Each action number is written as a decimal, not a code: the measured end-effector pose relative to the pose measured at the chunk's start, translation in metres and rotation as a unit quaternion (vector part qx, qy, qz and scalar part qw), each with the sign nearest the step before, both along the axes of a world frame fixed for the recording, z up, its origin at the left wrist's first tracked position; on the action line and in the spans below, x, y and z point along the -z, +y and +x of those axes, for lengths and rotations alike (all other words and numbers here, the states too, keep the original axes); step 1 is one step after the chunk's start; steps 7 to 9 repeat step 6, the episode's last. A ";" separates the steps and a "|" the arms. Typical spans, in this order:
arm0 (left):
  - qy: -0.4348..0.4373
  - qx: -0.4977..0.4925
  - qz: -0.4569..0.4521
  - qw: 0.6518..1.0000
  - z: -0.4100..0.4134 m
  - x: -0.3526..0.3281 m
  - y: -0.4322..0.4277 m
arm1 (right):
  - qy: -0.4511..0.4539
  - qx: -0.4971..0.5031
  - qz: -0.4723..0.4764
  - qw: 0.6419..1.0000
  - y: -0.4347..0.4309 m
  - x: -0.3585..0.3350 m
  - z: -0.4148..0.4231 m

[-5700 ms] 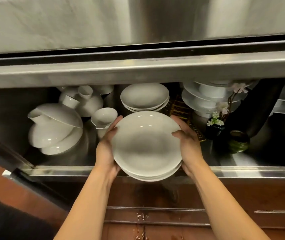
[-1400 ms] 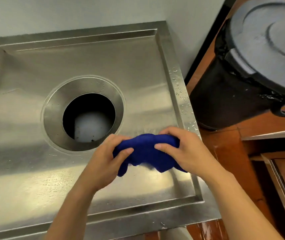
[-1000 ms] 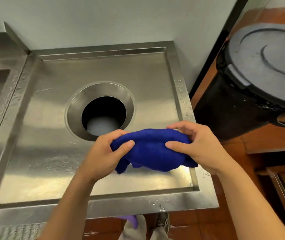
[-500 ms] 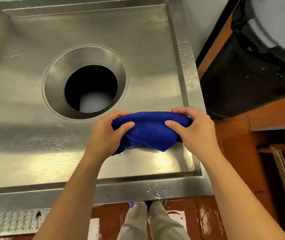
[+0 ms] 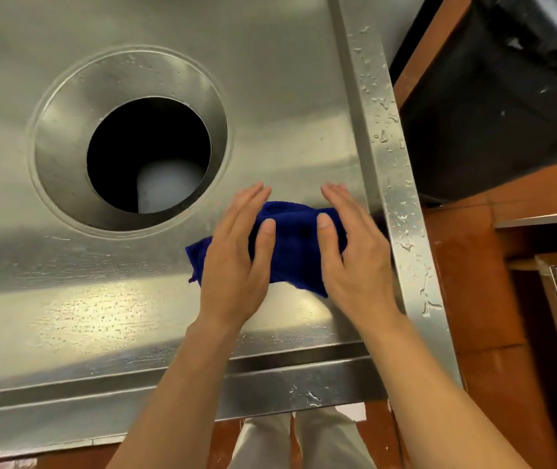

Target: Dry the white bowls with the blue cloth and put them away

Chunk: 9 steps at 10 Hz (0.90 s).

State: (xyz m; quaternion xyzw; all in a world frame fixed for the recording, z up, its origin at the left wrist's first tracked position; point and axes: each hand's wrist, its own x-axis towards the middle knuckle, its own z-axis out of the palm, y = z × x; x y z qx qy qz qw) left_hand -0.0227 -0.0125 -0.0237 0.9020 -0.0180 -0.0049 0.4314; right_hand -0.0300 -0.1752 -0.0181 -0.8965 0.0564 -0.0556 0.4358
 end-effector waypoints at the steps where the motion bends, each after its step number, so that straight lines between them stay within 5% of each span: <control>1: 0.029 -0.066 -0.102 0.992 0.000 0.006 0.002 | 0.025 0.024 0.028 0.999 0.001 0.005 0.001; 4: 0.059 -0.135 -0.256 0.956 -0.003 -0.016 0.017 | 0.047 0.068 0.150 0.985 -0.002 -0.012 -0.001; 6: -0.020 -0.099 -0.414 0.905 0.007 -0.133 0.037 | -0.094 0.025 0.320 0.943 0.007 -0.109 0.008; 9: -0.020 -0.099 -0.414 0.905 0.007 -0.133 0.037 | -0.094 0.025 0.320 0.943 0.007 -0.109 0.008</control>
